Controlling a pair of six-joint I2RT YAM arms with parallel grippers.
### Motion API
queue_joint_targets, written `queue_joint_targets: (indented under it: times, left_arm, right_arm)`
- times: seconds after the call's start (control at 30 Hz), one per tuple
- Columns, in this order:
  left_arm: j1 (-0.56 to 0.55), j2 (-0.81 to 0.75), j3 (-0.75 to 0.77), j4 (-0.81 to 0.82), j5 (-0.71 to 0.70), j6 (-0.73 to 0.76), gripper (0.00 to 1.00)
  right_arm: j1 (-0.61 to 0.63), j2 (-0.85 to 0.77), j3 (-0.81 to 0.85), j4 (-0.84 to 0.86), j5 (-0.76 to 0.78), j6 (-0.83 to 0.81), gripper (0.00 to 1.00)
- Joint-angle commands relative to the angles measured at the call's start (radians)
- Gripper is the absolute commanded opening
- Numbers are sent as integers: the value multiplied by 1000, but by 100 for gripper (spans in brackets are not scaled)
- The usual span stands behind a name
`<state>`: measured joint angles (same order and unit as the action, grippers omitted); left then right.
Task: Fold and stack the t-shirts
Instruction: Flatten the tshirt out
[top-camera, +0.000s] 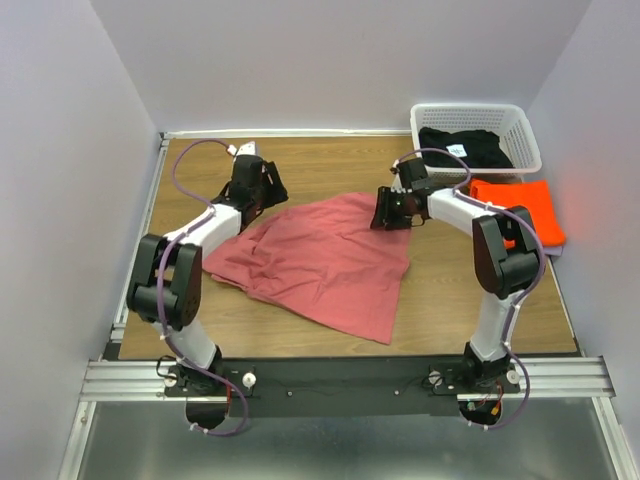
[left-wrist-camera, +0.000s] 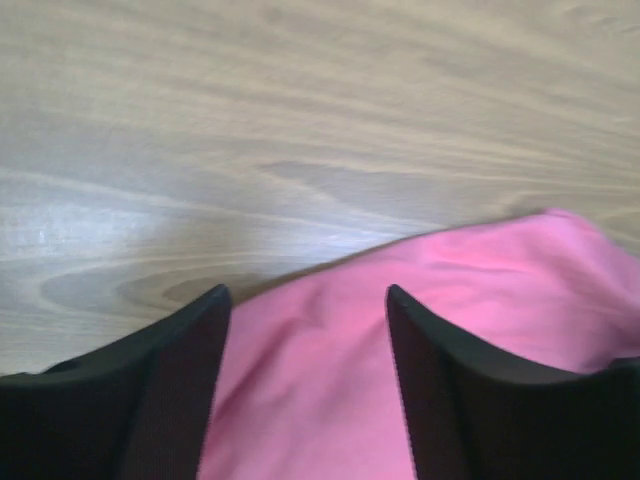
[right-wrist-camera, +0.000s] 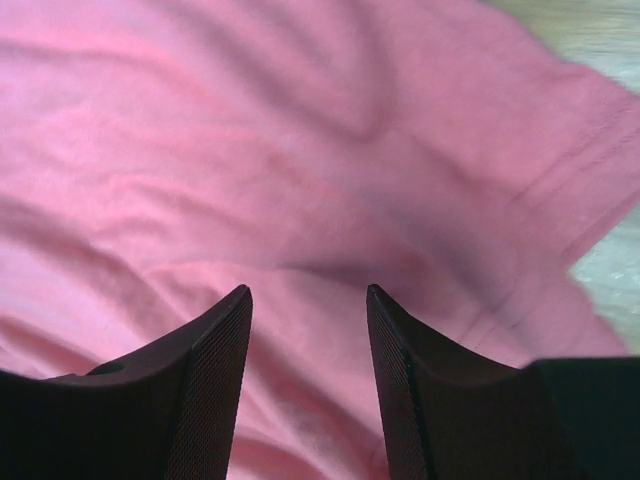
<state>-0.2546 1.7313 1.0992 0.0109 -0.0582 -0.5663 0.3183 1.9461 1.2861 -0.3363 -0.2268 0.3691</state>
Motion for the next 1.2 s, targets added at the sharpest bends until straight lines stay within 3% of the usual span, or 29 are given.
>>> queue_joint_targets:
  times: [0.0, 0.17, 0.3, 0.43, 0.63, 1.0, 1.13, 1.17]
  left_arm:
    - [-8, -169, -57, 40, -124, -15, 77]
    - [3, -432, -255, -107, -253, -128, 81]
    - [89, -619, -413, -244, -324, -207, 82]
    - [144, -714, -518, -235, -328, -221, 84]
    - [204, -688, -575, -174, -301, -257, 87]
    - [241, -609, -607, -120, -374, -328, 86]
    - [241, -541, -572, -106, -358, -304, 74]
    - [241, -532, -550, -106, -356, -284, 65]
  right_arm:
    - [57, -91, -18, -17, 33, -74, 57]
    - [185, -179, -34, -15, 2, -119, 58]
    - [252, -211, -74, -15, -22, -127, 59]
    - [280, -230, -114, -15, -43, -131, 62]
    - [307, -246, -163, -18, -48, -131, 65]
    - [317, -274, -246, -23, -45, -137, 65]
    - [320, -276, -258, -23, -42, -142, 65]
    - [318, -276, -260, -23, -40, -144, 65]
